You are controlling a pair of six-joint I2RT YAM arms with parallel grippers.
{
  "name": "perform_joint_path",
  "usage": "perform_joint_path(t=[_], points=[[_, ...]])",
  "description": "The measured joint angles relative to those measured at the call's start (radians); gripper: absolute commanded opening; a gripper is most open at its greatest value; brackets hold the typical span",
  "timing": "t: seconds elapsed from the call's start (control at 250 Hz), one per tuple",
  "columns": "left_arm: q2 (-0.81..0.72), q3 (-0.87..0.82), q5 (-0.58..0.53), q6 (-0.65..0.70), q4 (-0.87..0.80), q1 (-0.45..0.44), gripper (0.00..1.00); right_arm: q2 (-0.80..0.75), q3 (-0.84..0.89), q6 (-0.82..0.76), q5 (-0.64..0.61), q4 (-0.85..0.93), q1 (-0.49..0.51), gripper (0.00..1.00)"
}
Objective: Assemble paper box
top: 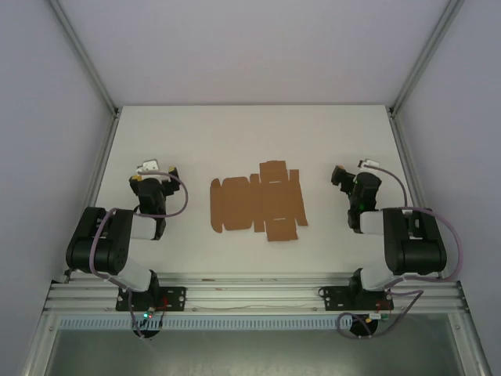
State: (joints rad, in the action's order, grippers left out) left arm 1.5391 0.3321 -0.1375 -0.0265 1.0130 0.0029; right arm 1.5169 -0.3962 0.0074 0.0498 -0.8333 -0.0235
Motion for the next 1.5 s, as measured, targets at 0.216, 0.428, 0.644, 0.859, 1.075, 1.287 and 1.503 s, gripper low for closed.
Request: perform_joint_path(t=[0.216,0.428,0.644,0.859,1.075,1.287,1.503], points=[[0.0,0.0,0.0,0.0,0.0,0.0,1.0,0.0,0.0,0.0,0.0,0.0,0.0,1.0],[0.0,0.0,0.0,0.0,0.0,0.0,1.0,0.0,0.0,0.0,0.0,0.001,0.0,1.0],[0.0,0.0,0.0,0.0,0.0,0.0,1.0,0.0,0.0,0.0,0.0,0.004,0.0,1.0],[-0.084,0.001,0.001,-0.002,-0.088,0.0,1.0,-0.004,0.0,0.0,0.003,0.006,0.0,1.0],[-0.315,0.063,0.016,-0.042,-0.335,0.0,1.0,-0.183,-0.067,0.013,0.02,0.253,0.0,1.0],[-0.419,0.266,0.135,-0.201,-0.703,-0.054,1.0,-0.347,-0.294,0.117,0.042,0.605,0.087,0.92],[-0.385,0.323,0.291,-0.37,-0.969,-0.204,1.0,-0.359,-0.37,0.273,0.174,0.934,0.267,0.62]])
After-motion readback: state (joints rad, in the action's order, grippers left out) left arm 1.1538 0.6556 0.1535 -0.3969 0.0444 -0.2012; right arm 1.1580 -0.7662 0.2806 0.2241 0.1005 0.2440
